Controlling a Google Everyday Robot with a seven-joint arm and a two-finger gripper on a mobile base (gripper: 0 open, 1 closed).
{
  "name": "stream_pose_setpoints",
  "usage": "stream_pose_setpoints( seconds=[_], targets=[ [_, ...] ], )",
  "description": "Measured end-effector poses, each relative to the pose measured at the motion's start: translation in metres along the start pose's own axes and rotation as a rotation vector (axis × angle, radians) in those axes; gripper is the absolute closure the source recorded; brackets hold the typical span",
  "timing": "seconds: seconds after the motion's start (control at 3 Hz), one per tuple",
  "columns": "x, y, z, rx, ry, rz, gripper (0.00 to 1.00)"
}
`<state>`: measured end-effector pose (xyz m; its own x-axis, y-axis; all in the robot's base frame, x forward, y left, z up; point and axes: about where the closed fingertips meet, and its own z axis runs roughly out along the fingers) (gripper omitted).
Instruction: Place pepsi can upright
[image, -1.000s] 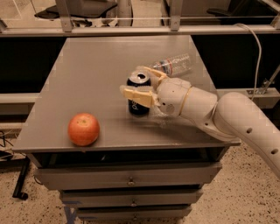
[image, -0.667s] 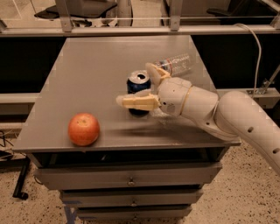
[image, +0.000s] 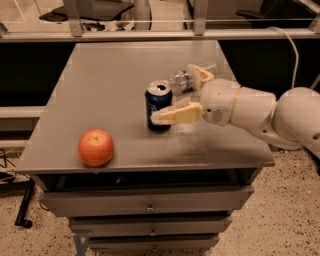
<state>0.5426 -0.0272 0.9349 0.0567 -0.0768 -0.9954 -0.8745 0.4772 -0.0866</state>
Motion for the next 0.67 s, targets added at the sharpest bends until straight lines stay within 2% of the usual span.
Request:
stream_pose_setpoints(
  seconds=[0.33, 0.67],
  targets=[
    [-0.014, -0.014, -0.046, -0.014, 0.068, -0.010, 0.00],
    [-0.013, 0.001, -0.049, -0.082, 0.087, -0.013, 0.00]
  ],
)
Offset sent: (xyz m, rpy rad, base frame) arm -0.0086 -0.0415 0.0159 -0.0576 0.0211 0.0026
